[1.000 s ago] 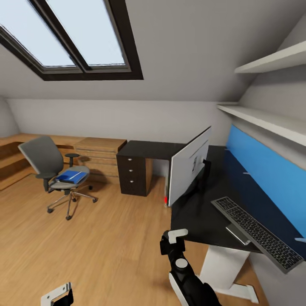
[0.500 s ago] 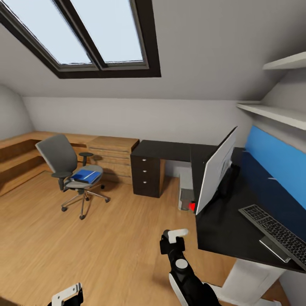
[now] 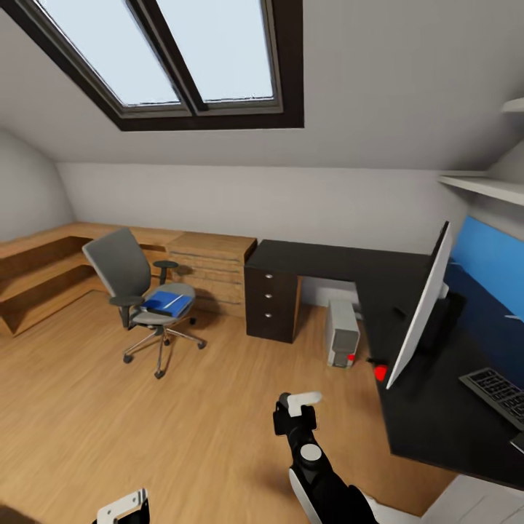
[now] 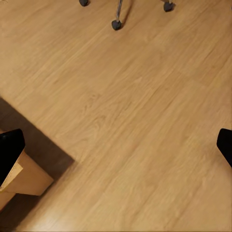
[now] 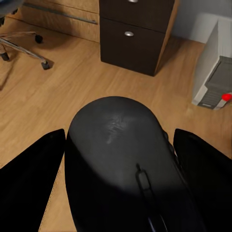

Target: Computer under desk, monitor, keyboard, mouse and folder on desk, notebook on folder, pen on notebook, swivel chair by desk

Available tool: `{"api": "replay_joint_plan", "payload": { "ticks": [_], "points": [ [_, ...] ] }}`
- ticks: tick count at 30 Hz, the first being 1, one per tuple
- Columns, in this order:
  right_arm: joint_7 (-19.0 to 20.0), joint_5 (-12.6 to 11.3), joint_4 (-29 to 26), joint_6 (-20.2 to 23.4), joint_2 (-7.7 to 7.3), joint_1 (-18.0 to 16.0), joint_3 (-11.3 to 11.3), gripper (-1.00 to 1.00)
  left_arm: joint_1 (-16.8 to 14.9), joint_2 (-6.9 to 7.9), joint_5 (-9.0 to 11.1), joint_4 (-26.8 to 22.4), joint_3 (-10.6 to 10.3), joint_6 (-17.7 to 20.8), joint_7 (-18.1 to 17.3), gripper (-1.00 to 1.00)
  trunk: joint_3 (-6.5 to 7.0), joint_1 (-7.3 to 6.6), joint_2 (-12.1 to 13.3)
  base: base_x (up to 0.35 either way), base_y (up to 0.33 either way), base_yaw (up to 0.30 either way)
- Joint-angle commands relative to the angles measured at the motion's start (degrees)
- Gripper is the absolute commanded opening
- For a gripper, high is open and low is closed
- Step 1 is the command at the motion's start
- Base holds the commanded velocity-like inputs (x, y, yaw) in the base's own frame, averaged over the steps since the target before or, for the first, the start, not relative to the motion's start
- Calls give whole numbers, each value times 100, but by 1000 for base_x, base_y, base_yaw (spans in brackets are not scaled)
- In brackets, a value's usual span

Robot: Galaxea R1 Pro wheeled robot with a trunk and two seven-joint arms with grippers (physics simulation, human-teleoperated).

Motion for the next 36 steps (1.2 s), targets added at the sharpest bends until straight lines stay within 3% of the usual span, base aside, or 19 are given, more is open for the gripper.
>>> {"api": "replay_joint_plan", "payload": {
  "ticks": [1,13,36],
  "points": [
    [-43,-22,-7,25,0,-6,18,-100,1,0,61,-6,-10,-6,6,100,-7,4,-5,275,216,4],
    [-70,-15,-52,-161,0,-5,25,-100,1,6,73,272,-179,-12,6,100,-8,4,-5,319,106,1],
    [-79,-6,-50,-180,0,-6,15,-100,1,11,80,275,-182,-22,-3,100,8,4,-5,332,35,0]
  ]
}}
